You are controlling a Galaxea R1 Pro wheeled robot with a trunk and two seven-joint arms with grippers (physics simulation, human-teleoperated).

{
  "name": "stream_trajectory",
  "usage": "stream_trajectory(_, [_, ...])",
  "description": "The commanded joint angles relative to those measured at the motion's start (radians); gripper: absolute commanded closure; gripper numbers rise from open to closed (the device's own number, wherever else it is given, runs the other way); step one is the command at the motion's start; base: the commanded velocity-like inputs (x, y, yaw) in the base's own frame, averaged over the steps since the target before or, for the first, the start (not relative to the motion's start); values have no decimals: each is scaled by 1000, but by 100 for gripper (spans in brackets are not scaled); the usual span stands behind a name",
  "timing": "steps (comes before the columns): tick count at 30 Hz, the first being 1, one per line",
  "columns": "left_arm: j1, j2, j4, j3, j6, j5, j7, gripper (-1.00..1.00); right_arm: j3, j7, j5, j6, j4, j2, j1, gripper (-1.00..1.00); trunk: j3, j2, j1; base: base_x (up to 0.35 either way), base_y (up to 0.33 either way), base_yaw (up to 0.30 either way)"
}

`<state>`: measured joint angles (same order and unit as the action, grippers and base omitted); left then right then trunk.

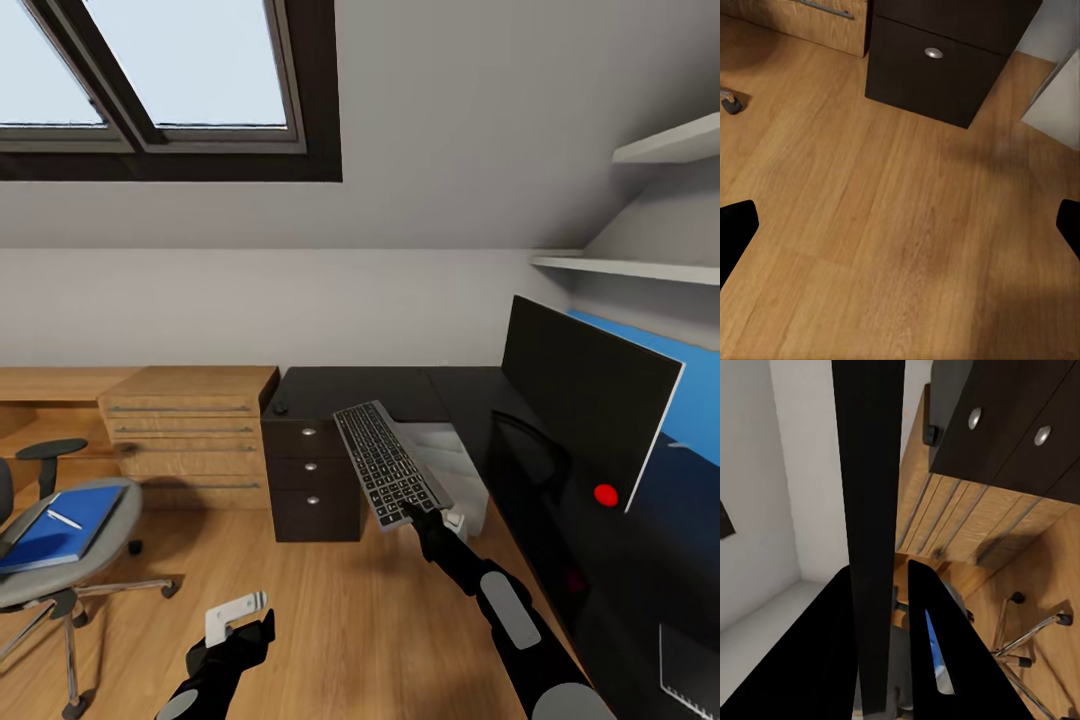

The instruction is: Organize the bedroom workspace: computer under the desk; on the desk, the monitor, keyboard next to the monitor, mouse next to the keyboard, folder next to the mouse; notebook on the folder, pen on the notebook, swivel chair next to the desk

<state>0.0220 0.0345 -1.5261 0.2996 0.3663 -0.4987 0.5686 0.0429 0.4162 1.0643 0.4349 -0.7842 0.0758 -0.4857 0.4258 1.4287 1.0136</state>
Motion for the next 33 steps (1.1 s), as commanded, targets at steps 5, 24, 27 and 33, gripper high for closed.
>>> stream_trajectory(5, [0,1,-2,10,2,-7,9,-100,4,3,6,9,0,0,-1,100,-15,-35,-19,0,0,0])
stream_trajectory(24, [0,2,-2,11,2,-6,8,-100,3,3,6,49,0,3,-1,100,-59,-133,-73,0,0,0])
stream_trajectory(27, [0,3,-2,11,2,-6,8,-100,3,3,6,49,0,3,-1,100,-59,-133,-73,0,0,0])
stream_trajectory(33, [0,4,-2,12,0,-6,8,-100,3,3,6,51,0,3,-1,100,-59,-133,-73,202,100,0])
